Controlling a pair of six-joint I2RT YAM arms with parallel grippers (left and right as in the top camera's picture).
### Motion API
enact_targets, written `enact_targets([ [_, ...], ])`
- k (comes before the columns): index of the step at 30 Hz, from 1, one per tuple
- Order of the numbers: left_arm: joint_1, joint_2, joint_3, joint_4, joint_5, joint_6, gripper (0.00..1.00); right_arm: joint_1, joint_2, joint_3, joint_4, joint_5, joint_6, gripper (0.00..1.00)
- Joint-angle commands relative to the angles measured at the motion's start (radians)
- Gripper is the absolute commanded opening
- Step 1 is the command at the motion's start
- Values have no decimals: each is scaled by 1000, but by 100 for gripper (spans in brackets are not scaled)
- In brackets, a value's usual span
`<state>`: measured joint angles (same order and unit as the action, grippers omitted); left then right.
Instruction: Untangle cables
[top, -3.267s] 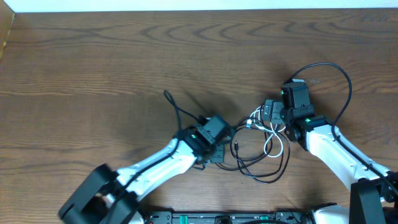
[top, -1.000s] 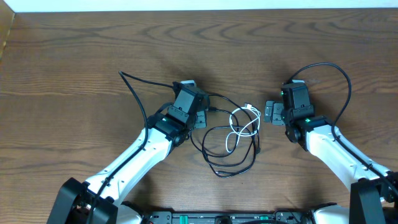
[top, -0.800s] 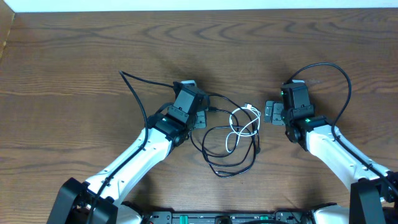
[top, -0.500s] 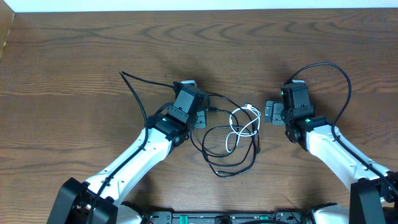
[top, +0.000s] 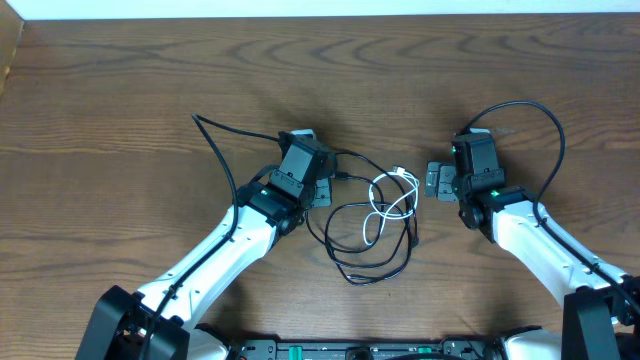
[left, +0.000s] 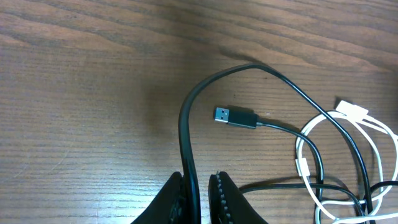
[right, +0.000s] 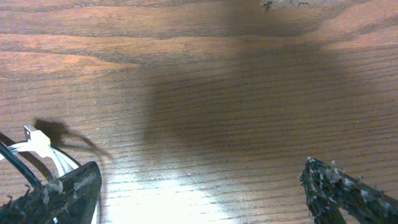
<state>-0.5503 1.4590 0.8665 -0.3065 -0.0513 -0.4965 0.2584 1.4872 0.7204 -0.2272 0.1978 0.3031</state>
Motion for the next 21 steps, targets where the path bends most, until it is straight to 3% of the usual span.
enact_targets([
  [1,6,3,16,-1,-2,10,17,-2,-12,-7,-1,2,-12,99],
  [12,6,3,16,-2,-2,10,17,-2,-12,-7,-1,2,-12,99],
  [16,6,3,16,-2,-2,10,8,-2,-12,-7,-1,2,-12,99],
  [21,6,3,16,-2,-2,10,8,-2,-12,-7,-2,2,-12,99],
])
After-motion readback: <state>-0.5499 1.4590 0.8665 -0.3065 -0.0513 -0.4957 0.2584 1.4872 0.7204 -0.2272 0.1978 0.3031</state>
